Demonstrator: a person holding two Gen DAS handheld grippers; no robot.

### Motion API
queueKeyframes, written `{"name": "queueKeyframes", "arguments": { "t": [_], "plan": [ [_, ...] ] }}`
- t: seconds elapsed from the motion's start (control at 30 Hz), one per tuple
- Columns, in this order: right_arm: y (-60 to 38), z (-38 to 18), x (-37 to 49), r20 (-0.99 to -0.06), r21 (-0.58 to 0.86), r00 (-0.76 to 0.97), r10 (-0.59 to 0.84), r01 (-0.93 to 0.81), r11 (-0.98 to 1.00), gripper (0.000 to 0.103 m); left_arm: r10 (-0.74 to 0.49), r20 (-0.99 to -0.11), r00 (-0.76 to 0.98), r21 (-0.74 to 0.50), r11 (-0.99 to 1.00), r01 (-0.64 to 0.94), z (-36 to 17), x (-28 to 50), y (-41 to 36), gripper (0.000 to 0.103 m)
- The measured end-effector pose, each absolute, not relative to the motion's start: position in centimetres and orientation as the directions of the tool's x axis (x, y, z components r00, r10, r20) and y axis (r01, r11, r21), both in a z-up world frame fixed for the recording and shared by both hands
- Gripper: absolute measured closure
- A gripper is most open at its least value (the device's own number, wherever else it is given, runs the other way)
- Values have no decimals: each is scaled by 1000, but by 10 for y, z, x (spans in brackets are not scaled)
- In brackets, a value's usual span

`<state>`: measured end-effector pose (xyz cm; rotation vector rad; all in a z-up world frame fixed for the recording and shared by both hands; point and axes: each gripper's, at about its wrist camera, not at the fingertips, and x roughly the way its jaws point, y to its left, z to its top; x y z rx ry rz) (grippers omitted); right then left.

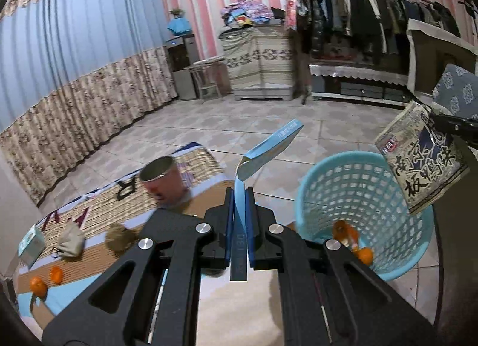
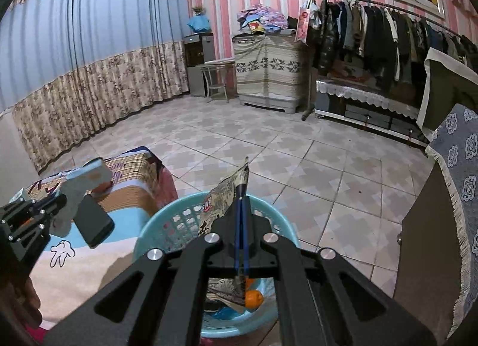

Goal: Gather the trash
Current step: 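Carry the blue strip and printed package over the blue basket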

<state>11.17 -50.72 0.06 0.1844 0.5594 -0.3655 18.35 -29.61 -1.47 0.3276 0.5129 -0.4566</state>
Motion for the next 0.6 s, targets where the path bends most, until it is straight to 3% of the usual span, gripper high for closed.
{"name": "queueKeyframes", "arguments": {
  "t": [0.6],
  "plan": [
    [-542,-22,113,-580,89,757,-302,428,899,101,-402,-597,694,193,768,611,-45,183,-380,97]
  ]
}}
